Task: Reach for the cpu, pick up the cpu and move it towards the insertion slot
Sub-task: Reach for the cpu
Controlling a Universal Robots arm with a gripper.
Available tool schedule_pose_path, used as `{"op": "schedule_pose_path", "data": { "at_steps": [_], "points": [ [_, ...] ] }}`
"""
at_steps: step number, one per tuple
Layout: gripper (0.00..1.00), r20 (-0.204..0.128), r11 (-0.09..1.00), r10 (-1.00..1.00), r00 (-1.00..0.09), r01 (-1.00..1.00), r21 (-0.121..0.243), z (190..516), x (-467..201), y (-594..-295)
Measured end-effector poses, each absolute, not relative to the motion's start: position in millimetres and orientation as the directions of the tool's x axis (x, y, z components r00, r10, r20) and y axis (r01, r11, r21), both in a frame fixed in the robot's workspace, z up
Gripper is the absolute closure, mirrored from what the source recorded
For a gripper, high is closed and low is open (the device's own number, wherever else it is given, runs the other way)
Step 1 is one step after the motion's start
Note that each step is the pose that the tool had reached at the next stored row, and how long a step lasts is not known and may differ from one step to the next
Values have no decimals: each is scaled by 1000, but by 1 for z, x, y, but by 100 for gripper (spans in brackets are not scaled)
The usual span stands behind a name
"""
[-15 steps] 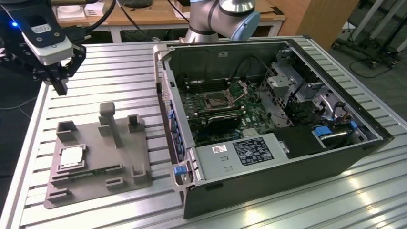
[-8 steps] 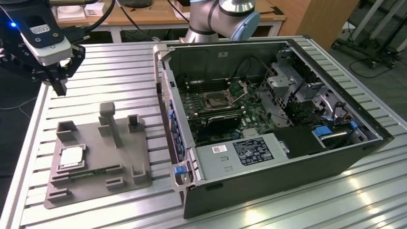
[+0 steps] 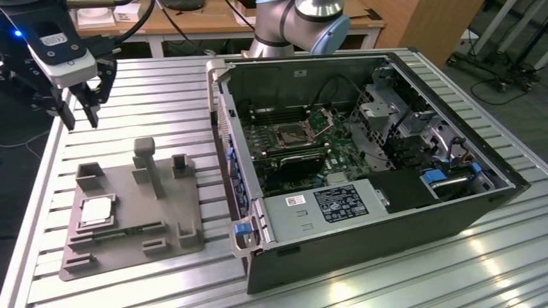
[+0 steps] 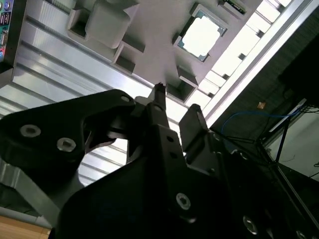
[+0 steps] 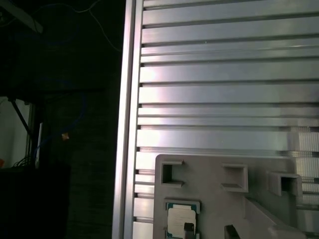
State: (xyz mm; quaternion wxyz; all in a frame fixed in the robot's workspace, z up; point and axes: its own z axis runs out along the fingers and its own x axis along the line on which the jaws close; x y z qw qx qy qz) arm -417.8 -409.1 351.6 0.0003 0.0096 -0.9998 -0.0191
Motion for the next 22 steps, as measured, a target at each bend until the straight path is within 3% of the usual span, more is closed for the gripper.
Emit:
{"op": "schedule_pose_path", "data": {
  "at_steps": [1,6,8,9,22],
  "points": [
    [65,0,999,-19,-1000,-19,39,351,-419,-411],
    [42,-1,999,-19,-1000,-19,41,346,-422,-413],
    [42,-1,999,-19,-1000,-19,41,344,-425,-414],
    [35,-1,999,-19,-1000,-19,41,343,-427,-414],
    [35,-4,999,-19,-1000,-19,49,325,-439,-429]
  ]
}}
